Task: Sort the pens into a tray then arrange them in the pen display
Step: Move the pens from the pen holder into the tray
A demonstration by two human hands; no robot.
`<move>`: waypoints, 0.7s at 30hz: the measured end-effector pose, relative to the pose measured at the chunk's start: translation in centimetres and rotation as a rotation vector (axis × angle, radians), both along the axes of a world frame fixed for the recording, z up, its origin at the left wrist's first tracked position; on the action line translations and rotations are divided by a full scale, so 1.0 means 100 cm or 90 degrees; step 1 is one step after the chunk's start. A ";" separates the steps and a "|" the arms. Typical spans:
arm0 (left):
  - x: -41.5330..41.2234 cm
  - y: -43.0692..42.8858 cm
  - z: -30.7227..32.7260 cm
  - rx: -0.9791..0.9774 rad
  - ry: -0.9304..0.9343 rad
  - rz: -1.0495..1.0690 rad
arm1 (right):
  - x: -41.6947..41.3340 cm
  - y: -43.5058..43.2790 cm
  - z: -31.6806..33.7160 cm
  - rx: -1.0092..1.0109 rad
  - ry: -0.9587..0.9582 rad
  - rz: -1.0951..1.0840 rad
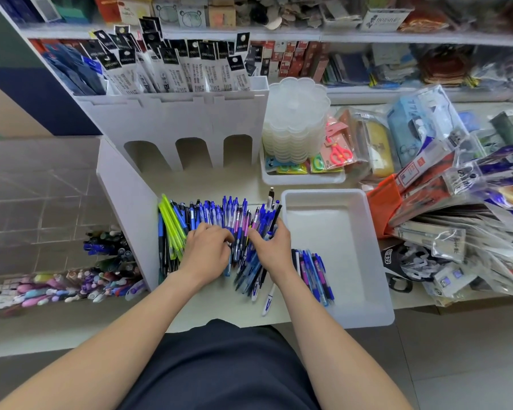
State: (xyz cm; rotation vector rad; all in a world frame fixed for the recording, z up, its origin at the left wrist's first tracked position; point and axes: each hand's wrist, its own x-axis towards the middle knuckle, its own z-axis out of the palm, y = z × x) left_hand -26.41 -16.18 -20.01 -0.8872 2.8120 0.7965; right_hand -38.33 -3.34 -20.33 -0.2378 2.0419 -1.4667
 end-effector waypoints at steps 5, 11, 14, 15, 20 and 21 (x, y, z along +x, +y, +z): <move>0.005 0.006 0.003 0.007 0.028 0.011 | 0.001 -0.001 0.003 -0.007 -0.007 0.005; 0.009 0.012 0.006 0.012 0.057 0.019 | 0.002 -0.004 0.007 -0.002 0.012 -0.047; 0.010 0.014 0.006 0.018 0.070 0.029 | 0.002 -0.008 0.013 -0.010 0.013 -0.094; 0.010 0.015 0.006 0.023 0.078 0.033 | 0.001 -0.009 0.017 -0.018 0.017 -0.106; 0.001 0.022 0.011 0.100 0.150 0.085 | -0.021 -0.002 0.044 -0.054 -0.026 -0.144; -0.003 0.023 0.013 0.117 0.166 0.105 | -0.028 0.002 0.051 -0.063 -0.024 -0.153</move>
